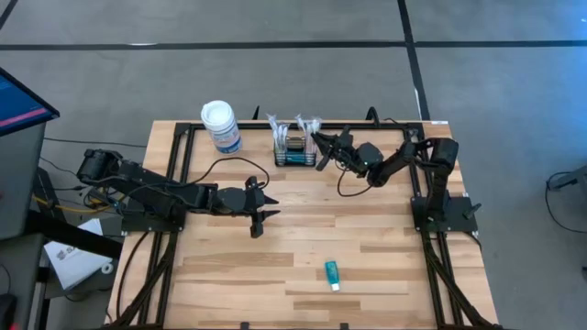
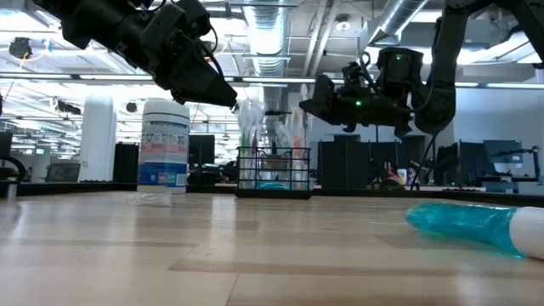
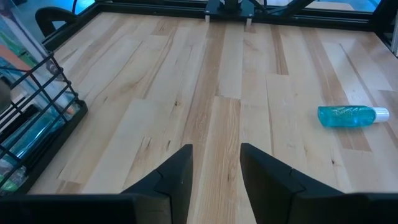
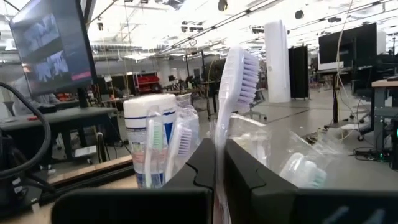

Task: Pick & Place toothbrushing station
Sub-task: Put the purple toothbrush into the black wire organizer

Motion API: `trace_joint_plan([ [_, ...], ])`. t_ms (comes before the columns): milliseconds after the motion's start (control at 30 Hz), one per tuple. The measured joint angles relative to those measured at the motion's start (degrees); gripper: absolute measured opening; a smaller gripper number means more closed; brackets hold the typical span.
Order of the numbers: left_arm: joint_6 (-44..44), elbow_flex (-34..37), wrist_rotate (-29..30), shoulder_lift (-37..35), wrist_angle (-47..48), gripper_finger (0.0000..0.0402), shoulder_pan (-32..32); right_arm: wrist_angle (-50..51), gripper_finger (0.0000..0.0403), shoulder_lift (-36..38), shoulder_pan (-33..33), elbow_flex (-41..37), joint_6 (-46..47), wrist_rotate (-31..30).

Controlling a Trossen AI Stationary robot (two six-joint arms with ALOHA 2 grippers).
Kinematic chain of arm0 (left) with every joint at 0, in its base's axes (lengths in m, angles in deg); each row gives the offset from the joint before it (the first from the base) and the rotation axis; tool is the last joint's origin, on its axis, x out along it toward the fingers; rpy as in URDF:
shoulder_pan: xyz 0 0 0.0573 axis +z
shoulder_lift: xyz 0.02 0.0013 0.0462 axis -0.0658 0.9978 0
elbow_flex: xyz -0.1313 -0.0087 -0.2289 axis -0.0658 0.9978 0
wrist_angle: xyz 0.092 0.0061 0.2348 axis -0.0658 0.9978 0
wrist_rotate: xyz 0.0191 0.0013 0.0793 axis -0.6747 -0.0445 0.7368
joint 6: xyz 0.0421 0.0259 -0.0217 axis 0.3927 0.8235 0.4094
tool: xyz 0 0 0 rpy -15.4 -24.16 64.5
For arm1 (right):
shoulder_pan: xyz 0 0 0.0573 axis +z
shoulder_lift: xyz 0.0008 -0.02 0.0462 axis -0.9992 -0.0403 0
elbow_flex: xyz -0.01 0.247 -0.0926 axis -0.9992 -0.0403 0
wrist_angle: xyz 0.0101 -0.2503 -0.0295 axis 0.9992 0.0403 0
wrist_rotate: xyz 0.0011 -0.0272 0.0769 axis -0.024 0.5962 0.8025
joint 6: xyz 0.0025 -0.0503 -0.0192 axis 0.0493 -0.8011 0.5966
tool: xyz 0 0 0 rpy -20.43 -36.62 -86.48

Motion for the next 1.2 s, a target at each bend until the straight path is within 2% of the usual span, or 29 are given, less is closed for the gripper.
trace_joint_plan([
  [600,-0.2,0.0,0.0,0.0,-0.4,0.0127,0.0,-1.2,0.0003,0.0,0.0,-1.6,2.5,-1.5],
  [867,-0.2,0.0,0.0,0.0,-0.5,0.0127,0.0,-1.4,0.0002,-3.9,0.6,-0.5,4.2,-3.4],
  [1200,-0.2,0.0,0.0,0.0,-0.5,0.0127,0.0,-1.5,0.0009,-3.7,1.9,-0.5,3.1,-4.3],
])
